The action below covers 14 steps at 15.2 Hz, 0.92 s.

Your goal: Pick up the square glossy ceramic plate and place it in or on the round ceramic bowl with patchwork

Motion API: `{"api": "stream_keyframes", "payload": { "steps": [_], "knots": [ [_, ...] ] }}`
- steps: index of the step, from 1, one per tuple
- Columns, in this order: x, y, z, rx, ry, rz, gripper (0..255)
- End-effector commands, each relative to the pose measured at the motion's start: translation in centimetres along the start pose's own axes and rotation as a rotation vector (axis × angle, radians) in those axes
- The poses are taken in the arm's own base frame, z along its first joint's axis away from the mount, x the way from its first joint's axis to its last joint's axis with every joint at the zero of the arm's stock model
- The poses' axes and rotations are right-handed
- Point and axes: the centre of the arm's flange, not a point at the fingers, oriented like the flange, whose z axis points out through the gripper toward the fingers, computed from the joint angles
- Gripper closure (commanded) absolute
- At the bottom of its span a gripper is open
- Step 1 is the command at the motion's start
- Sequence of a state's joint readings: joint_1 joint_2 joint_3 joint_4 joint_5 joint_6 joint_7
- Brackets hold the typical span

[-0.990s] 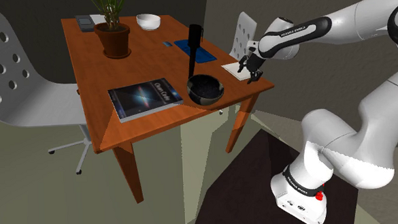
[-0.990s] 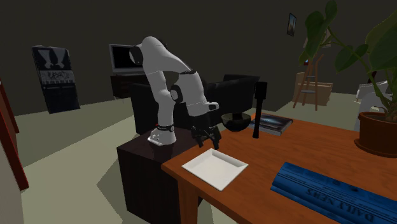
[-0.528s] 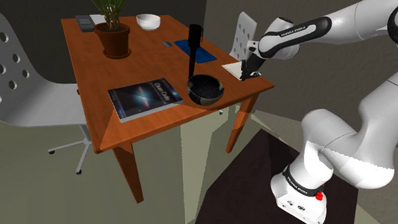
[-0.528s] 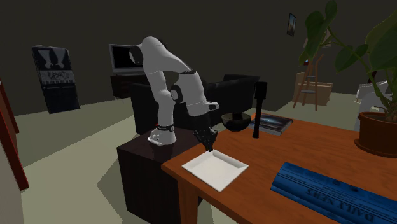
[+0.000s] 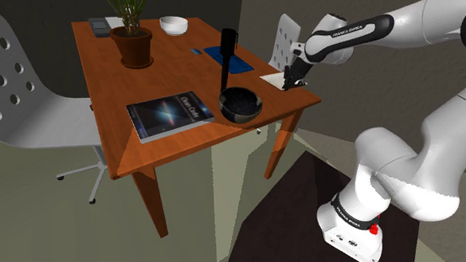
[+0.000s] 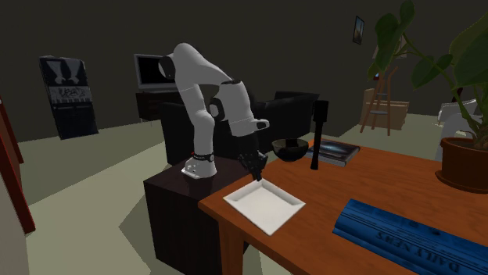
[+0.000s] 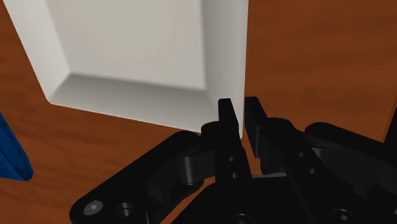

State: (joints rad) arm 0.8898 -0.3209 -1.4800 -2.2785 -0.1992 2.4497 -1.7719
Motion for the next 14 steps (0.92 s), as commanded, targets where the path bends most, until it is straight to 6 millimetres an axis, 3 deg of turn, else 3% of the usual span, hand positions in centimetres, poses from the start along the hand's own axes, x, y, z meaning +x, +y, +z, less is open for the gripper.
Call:
{"api": "stream_keyframes", "payload": {
  "steps": [1,14],
  "knots": [
    [0.1,0.2,-1.0,0.001,0.000,0.000,255],
    [0.9,2.0,-7.6,0.001,0.000,0.000,255]
  ]
}}
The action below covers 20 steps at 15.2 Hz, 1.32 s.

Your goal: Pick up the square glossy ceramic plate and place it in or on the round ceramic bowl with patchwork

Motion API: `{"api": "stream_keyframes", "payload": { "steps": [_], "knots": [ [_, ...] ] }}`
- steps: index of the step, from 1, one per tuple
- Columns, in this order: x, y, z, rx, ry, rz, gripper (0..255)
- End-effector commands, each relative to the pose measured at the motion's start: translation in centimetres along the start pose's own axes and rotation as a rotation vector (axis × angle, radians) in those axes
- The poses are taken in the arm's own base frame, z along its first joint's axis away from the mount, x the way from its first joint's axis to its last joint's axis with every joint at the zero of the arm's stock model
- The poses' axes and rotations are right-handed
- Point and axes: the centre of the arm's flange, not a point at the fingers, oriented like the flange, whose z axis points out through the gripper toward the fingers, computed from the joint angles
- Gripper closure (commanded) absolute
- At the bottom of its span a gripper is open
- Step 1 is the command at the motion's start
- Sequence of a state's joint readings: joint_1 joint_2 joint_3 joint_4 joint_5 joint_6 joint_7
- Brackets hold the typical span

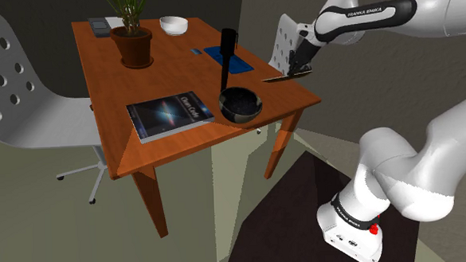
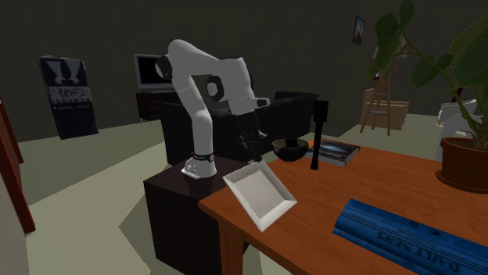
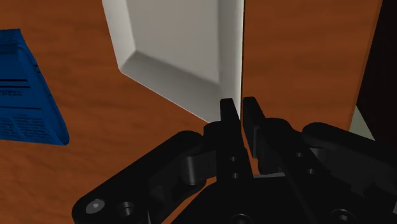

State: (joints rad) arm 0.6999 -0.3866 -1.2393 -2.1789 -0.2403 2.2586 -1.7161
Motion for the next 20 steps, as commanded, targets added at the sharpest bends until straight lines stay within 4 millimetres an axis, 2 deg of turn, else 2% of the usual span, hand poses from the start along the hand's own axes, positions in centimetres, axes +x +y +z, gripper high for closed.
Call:
{"api": "stream_keyframes", "payload": {
  "steps": [1,14,20],
  "knots": [
    [0.1,0.3,-1.1,0.000,0.000,0.000,255],
    [0.9,2.0,-7.4,0.000,0.000,0.000,255],
    [8.3,-0.6,-7.7,0.000,0.000,0.000,255]
  ]
}}
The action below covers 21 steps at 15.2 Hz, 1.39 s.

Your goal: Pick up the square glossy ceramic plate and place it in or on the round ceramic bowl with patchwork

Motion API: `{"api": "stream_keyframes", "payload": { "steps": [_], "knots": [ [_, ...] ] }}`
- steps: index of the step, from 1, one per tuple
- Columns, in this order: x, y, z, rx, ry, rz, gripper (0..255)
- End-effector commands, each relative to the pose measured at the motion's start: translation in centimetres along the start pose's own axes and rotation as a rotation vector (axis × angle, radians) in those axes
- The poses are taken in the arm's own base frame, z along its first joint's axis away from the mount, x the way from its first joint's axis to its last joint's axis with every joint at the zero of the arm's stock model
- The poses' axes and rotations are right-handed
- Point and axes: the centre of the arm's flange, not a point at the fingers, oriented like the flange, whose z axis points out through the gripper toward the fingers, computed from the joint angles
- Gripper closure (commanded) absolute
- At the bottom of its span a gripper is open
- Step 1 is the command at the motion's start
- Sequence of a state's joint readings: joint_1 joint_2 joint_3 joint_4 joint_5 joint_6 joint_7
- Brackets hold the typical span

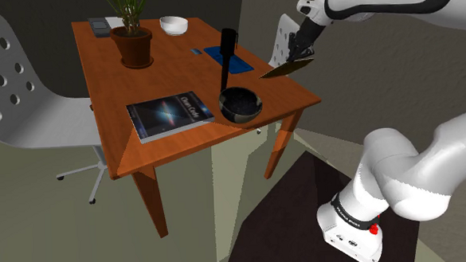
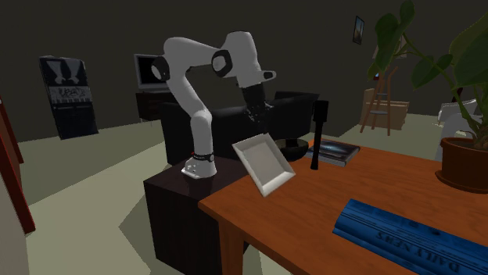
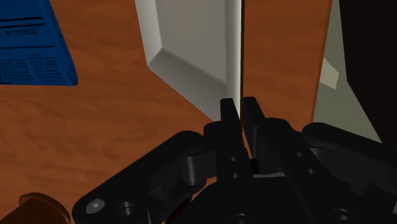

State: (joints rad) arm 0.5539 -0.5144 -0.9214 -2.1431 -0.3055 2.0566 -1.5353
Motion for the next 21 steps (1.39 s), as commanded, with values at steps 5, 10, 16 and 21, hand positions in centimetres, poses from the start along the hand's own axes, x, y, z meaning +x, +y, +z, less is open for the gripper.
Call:
{"api": "stream_keyframes", "payload": {
  "steps": [5,10,16,21],
  "knots": [
    [7.6,-2.6,0.0,-0.001,-0.001,0.001,255],
    [13.8,-4.8,-0.3,-0.001,-0.001,0.001,255],
    [21.3,-7.4,-0.6,-0.001,-0.001,0.001,255],
    [27.5,-9.6,-0.8,-0.001,-0.001,0.001,255]
  ]
}}
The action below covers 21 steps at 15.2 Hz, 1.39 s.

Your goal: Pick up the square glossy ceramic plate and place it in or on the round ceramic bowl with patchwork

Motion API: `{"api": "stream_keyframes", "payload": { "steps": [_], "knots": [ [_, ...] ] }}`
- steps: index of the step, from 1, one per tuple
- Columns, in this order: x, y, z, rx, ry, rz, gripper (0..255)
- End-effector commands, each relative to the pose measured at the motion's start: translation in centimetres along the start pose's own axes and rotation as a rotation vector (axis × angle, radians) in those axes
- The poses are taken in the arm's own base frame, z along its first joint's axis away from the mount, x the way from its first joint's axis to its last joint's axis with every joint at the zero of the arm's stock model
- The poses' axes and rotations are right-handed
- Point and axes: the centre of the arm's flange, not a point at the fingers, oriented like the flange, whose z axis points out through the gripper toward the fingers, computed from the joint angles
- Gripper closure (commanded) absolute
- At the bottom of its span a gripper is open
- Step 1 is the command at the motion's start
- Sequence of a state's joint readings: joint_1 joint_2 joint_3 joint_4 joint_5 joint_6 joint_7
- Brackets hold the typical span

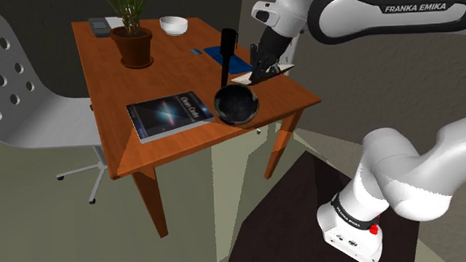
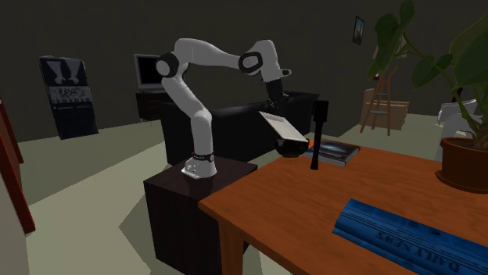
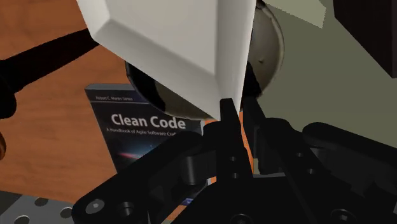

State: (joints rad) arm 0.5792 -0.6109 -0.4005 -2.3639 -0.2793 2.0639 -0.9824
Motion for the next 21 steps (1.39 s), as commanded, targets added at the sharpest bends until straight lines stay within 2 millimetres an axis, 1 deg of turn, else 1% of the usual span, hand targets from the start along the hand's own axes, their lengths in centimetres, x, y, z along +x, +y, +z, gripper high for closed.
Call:
{"api": "stream_keyframes", "payload": {
  "steps": [1,3,4,21],
  "knots": [
    [2.4,-0.9,-0.3,0.001,0.000,0.001,255],
    [4.9,-1.8,-0.4,0.001,0.000,0.001,255],
    [5.8,-2.1,-0.5,0.001,0.000,0.001,255],
    [4.8,-4.4,8.1,0.001,0.000,0.001,255]
  ]
}}
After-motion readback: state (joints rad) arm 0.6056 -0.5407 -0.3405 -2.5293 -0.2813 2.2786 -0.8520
